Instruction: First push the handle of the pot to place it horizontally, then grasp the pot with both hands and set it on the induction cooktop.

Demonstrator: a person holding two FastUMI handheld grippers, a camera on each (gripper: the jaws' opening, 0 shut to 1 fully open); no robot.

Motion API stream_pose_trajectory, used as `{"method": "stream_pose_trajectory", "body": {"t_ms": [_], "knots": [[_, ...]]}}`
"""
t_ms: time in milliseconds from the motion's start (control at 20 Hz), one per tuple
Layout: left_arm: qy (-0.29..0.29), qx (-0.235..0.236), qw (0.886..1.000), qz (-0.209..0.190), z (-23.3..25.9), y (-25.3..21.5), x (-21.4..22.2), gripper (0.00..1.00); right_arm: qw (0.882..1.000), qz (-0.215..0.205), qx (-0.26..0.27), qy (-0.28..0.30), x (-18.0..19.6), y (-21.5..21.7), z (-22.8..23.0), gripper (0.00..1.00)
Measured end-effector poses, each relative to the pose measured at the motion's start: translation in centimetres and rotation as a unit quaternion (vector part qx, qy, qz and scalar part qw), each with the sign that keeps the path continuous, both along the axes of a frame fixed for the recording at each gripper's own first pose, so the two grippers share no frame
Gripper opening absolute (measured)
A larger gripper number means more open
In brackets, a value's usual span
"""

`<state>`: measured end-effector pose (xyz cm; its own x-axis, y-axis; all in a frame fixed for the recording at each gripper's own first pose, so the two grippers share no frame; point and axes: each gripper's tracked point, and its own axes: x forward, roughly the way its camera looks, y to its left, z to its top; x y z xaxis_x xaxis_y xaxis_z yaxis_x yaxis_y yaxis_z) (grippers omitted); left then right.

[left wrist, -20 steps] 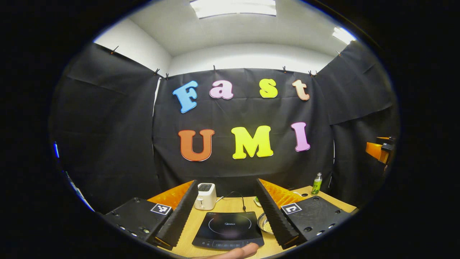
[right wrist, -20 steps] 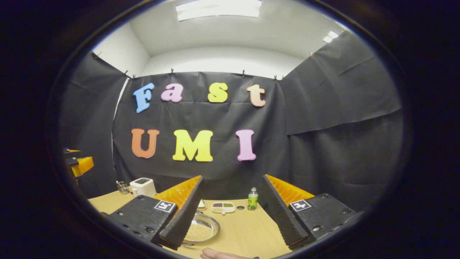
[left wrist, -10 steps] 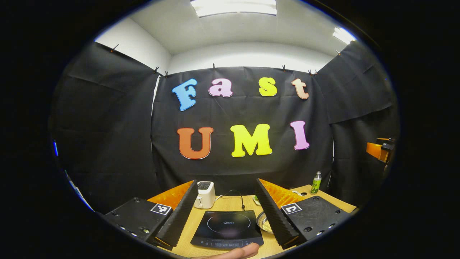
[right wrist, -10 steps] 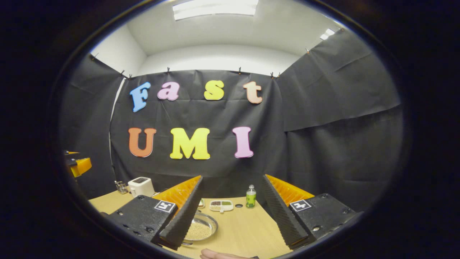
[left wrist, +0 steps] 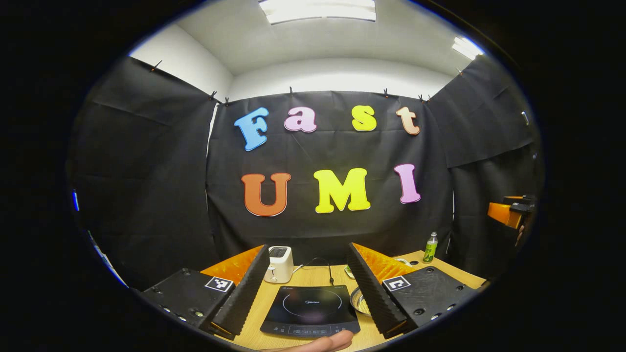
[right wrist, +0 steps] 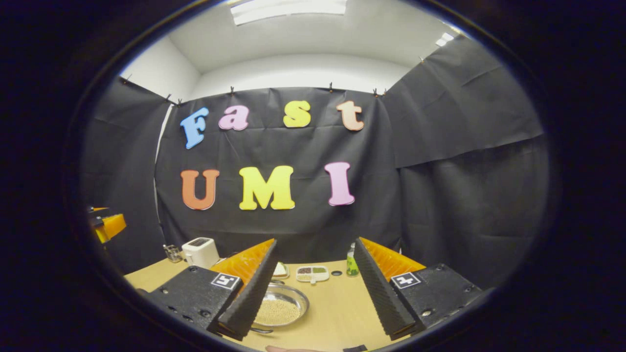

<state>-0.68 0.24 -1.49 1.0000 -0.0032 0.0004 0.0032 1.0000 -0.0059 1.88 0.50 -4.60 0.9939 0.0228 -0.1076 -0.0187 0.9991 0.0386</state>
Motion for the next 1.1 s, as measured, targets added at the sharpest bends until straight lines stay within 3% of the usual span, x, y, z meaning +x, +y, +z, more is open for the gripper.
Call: {"method": "stream_pose_trajectory", "body": {"t_ms": [150,200,350,400,500,650,850,1100], "knots": [[0.004,-0.001,1.000,-0.002,-0.4,-0.2,-0.5,0.95,1.000,0.016,0.002,0.027,0.9,1.8,-2.1,0.84],[0.005,0.001,1.000,0.006,-0.5,0.2,-0.6,0.95,0.999,0.026,0.000,0.032,1.2,2.5,-2.7,0.67],[0.005,0.005,1.000,0.011,-0.8,0.5,-0.8,0.95,0.997,0.054,-0.006,0.049,2.3,4.6,-4.7,0.46],[0.005,0.003,1.000,0.011,-0.9,0.6,-0.9,0.95,0.996,0.062,-0.008,0.064,2.6,5.2,-5.9,0.17],[0.003,-0.003,1.000,0.014,-0.9,1.1,-1.2,0.95,0.992,0.076,0.000,0.098,3.1,6.7,-8.2,0.04],[-0.001,-0.011,1.000,0.022,-0.9,2.2,-1.5,0.95,0.985,0.071,0.002,0.156,3.5,7.7,-12.1,0.04],[0.003,-0.010,0.999,0.041,-1.4,3.4,-2.4,0.95,0.971,0.099,0.006,0.218,4.2,11.2,-17.2,0.00],[-0.001,-0.009,0.999,0.040,-1.4,4.0,-3.1,0.95,0.936,0.136,0.033,0.323,3.6,15.5,-24.7,0.04]]}}
